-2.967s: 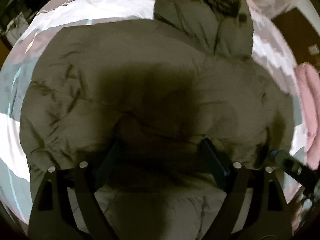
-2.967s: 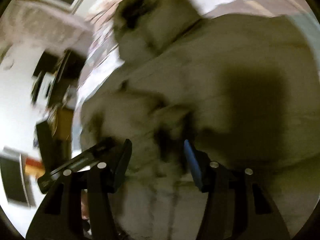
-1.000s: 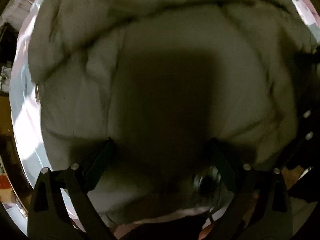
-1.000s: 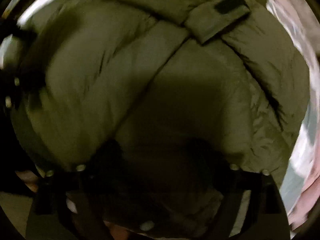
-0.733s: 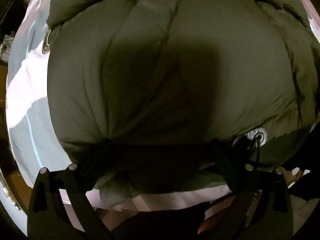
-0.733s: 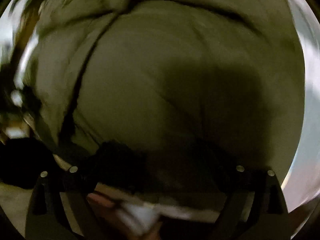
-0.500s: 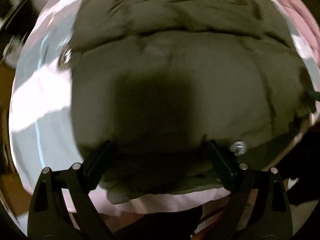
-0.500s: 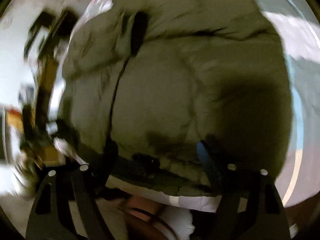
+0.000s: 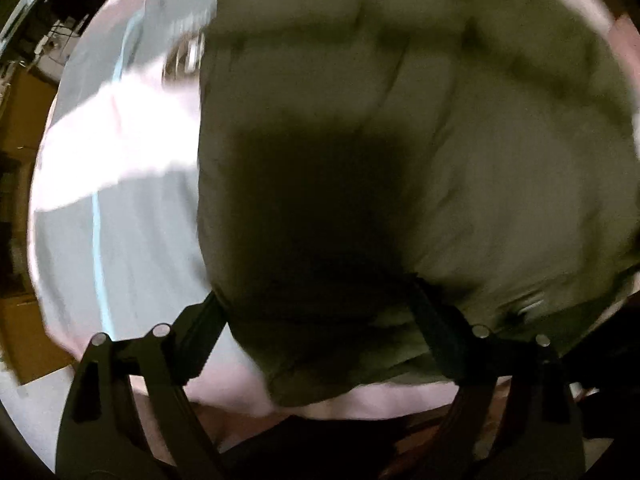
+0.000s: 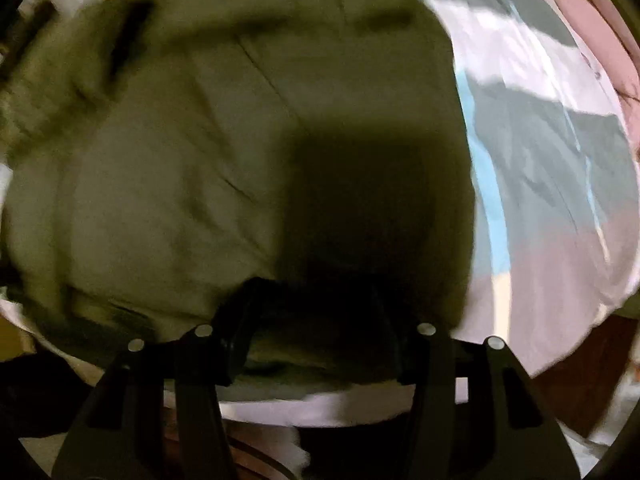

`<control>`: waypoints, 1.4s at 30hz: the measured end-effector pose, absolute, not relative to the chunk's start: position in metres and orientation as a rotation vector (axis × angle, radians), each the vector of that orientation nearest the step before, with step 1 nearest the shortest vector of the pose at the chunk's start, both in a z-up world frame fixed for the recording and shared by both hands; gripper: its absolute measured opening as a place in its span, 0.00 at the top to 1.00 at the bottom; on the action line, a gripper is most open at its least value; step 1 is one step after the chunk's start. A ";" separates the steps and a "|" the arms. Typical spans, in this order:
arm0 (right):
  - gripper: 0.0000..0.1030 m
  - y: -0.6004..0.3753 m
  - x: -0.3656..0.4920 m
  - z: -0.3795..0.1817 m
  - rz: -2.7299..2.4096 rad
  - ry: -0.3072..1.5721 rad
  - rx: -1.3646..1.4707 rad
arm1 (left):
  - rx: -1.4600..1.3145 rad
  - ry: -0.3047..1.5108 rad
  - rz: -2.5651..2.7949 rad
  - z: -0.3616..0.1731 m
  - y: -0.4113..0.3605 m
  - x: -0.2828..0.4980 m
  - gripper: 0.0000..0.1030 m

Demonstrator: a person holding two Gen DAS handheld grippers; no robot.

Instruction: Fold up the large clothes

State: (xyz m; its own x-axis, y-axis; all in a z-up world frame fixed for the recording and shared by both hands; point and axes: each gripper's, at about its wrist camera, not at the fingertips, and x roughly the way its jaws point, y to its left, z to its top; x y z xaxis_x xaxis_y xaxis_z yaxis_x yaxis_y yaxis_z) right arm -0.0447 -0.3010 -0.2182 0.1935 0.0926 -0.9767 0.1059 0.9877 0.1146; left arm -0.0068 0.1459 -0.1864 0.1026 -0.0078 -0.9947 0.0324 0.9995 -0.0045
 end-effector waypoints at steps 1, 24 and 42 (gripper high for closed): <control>0.47 -0.303 -0.042 -0.217 -0.041 1.364 0.175 | -0.016 1.447 -0.040 -0.179 0.148 0.000 0.06; 0.10 -0.222 0.262 -0.083 0.091 0.978 0.141 | 0.085 1.391 -0.031 -0.145 0.064 0.038 0.02; 0.96 -0.180 0.444 -0.161 -0.217 0.957 -0.006 | -0.064 1.474 -0.015 -0.186 0.122 0.065 0.02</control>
